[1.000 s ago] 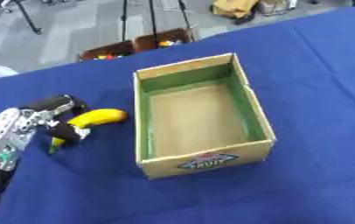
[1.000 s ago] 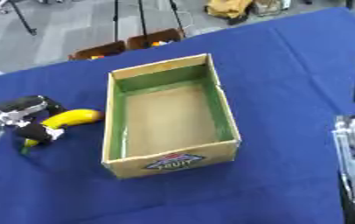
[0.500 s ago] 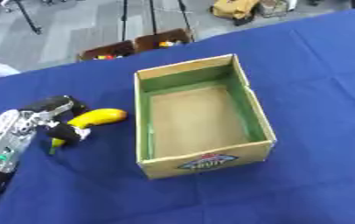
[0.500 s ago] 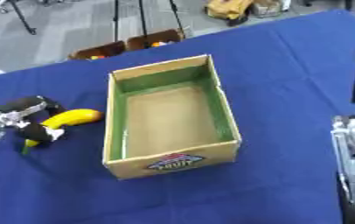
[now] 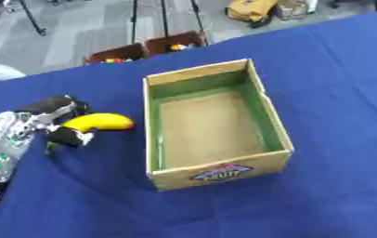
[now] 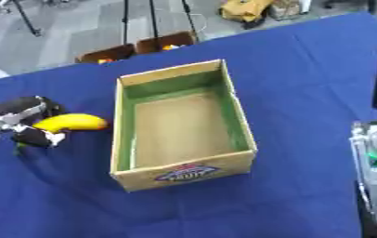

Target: Pick up objects on the table and place them in the box.

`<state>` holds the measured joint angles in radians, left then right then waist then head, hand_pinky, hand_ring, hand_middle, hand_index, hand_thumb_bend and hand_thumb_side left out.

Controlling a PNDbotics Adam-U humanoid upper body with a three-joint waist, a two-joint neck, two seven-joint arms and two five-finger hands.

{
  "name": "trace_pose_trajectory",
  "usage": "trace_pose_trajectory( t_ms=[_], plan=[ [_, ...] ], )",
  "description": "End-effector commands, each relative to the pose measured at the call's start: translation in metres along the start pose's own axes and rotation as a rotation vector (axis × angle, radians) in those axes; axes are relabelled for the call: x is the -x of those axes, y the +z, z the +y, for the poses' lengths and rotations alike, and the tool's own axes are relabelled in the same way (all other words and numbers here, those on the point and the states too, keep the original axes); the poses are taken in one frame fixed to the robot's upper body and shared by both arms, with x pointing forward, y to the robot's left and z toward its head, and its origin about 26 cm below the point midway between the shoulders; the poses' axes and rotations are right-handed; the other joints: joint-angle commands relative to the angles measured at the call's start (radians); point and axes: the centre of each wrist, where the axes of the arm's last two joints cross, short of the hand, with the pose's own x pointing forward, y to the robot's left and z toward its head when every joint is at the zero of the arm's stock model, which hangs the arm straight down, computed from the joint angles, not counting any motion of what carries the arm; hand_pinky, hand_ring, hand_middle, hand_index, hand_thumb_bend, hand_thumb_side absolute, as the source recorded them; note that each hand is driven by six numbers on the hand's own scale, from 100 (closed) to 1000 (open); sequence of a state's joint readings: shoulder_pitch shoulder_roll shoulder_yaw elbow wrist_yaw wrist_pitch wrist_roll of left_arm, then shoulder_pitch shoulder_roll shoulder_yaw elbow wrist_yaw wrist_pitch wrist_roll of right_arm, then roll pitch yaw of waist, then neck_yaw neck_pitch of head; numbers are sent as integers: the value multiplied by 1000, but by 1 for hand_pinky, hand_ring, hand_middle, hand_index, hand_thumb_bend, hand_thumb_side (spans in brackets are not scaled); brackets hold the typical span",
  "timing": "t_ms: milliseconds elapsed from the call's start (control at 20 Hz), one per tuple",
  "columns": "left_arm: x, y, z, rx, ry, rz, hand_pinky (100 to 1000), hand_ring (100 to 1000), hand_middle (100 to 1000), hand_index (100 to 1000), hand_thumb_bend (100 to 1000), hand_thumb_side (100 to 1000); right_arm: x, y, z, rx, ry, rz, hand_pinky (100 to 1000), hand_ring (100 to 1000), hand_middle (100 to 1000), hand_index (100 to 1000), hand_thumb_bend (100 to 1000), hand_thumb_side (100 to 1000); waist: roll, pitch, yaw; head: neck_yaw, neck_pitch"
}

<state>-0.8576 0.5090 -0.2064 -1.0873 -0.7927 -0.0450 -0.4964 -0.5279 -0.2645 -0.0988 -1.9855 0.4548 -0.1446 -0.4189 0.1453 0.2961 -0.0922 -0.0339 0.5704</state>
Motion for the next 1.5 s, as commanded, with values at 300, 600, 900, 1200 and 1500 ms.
trace_pose_trajectory(
  t_ms=[300,600,900,1200,1500],
  plan=[
    [9,22,36,-81,-51,35,226,316,470,621,100,353,-3,-4,-3,17,3,-19,809,851,649,925,100,1000,-13,-32,10,-8,6],
    [7,31,48,-138,-26,24,189,290,453,615,100,383,-3,-4,-3,19,6,-15,809,851,649,925,100,1000,-16,-36,14,-12,1],
    [-2,40,65,-210,28,-18,151,262,428,601,100,376,-3,-3,-3,19,7,-13,809,852,649,925,100,1000,-17,-39,18,-15,-1],
    [-18,49,82,-282,45,-79,132,251,418,589,100,362,-3,-3,-3,20,6,-13,808,851,649,924,100,1000,-18,-41,19,-19,-3],
    [-38,54,96,-319,31,-139,122,245,414,571,100,353,-3,-3,-2,20,2,-14,808,851,650,924,100,1000,-17,-44,16,-18,-6]
  ],
)
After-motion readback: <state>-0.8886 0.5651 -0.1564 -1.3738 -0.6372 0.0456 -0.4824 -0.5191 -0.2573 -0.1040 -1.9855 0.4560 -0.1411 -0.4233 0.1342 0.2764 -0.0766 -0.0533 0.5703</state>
